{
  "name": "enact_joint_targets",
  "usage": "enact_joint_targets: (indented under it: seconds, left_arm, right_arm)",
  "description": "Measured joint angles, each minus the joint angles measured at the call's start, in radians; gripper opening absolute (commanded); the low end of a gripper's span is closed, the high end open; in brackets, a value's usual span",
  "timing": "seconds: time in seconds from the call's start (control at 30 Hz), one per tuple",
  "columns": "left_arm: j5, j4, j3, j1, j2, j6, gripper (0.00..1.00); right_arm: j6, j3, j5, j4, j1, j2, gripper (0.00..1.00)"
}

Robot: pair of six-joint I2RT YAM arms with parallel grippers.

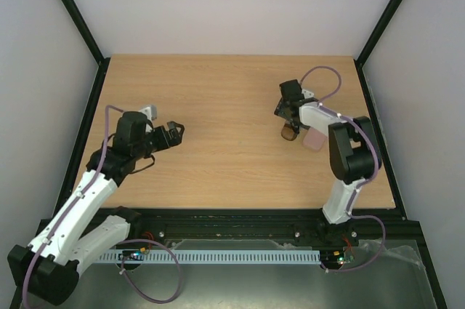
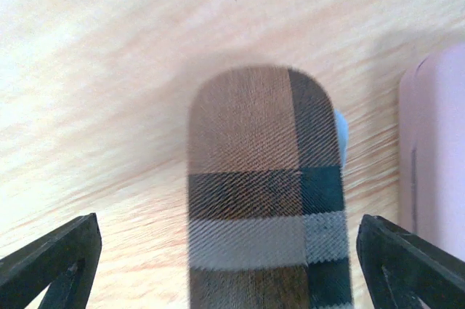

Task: Organize the sunglasses
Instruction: Move the sunglasses case at the center of the board, then reset both arms

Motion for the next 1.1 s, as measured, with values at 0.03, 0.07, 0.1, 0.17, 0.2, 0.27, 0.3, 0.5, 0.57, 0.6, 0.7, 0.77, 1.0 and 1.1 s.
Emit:
enact_joint_targets:
  seconds: [0.03,0.07,0.1,0.17,0.2,0.27,0.3,0.5,0.57,0.6,0.7,0.77,1.0,1.1]
  left_arm:
    - [-0.006,-0.002,0.012,0.0,-0.009,-0.003,0.99]
    - [-0.015,-0.004,0.025,0.0,-0.019,-0.008,0.99]
    - [-0.027,-0.007,0.04,0.0,-0.032,-0.012,0.99]
    - [-0.045,-0.01,0.06,0.0,-0.064,-0.016,0.99]
    - [-0.056,-0.011,0.065,0.0,-0.085,-0.017,0.99]
    - [-0.066,-0.012,0.071,0.0,-0.134,-0.01,0.99]
    - [-0.07,-0.014,0.075,0.0,-0.162,0.0,0.99]
    - [-0.123,-0.023,0.112,0.0,-0.299,0.054,0.99]
    - [-0.153,-0.03,0.13,0.0,-0.33,0.072,0.99]
    - [-0.167,-0.036,0.14,0.0,-0.342,0.079,0.99]
    - [-0.21,-0.055,0.172,0.0,-0.371,0.103,0.99]
    - [-0.238,-0.073,0.196,0.0,-0.393,0.121,0.99]
    - [-0.304,-0.12,0.277,0.0,-0.449,0.155,0.99]
    - [-0.308,-0.135,0.28,0.0,-0.455,0.161,0.99]
  right_arm:
    - [-0.003,-0.003,-0.005,-0.001,0.0,-0.028,0.97]
    - [-0.008,-0.01,-0.009,-0.001,0.0,-0.071,0.97]
    - [-0.01,-0.02,-0.012,-0.002,0.0,-0.116,0.98]
    - [-0.014,-0.057,-0.016,-0.002,0.0,-0.243,1.0]
    - [-0.016,-0.075,-0.016,-0.004,0.0,-0.303,1.0]
    - [-0.019,-0.126,-0.016,-0.007,0.0,-0.453,0.99]
    - [-0.019,-0.151,-0.016,-0.011,-0.001,-0.523,0.99]
    - [-0.02,-0.256,-0.028,-0.094,-0.002,-1.001,0.98]
    - [-0.02,-0.256,-0.034,-0.119,-0.003,-1.111,0.99]
    - [-0.02,-0.256,-0.035,-0.134,-0.003,-1.165,0.99]
    - [-0.019,-0.255,-0.026,-0.183,-0.003,-1.301,0.99]
    - [-0.017,-0.253,-0.01,-0.209,-0.004,-1.38,0.99]
    - [-0.002,-0.224,0.044,-0.266,-0.004,-1.549,0.99]
    - [0.003,-0.224,0.052,-0.285,-0.004,-1.554,0.99]
